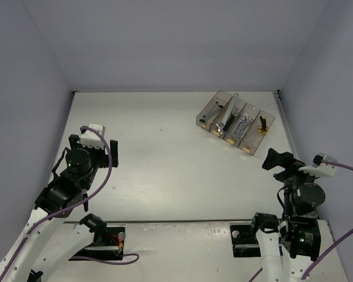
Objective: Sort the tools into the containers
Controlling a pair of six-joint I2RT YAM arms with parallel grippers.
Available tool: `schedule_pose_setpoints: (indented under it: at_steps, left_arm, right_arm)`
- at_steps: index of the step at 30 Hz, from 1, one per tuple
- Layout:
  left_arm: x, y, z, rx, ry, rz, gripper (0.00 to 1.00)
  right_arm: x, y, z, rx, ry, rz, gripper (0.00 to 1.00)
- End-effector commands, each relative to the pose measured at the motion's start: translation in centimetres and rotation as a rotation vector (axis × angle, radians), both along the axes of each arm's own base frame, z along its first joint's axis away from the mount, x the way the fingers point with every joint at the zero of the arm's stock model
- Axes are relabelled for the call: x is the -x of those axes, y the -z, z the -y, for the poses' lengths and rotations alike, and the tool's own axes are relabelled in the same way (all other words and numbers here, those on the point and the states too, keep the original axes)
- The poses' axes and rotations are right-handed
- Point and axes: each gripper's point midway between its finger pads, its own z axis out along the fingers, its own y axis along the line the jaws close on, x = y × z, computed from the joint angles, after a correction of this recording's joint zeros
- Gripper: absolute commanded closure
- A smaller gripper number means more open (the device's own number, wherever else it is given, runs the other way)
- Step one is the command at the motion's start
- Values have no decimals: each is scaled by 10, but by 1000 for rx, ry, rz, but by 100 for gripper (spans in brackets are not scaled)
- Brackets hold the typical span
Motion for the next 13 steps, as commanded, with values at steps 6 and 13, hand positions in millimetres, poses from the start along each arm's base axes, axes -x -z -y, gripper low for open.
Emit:
schedule_pose_setpoints:
  at_steps: [6, 13]
  left_arm:
    - [4, -1, -13, 35, -62, 48, 14]
    - [-1, 1, -10, 71, -45, 38, 14]
  right_arm:
    - [-3, -6, 7, -11, 40, 29, 0]
    - [-2, -5, 7, -10, 40, 29, 0]
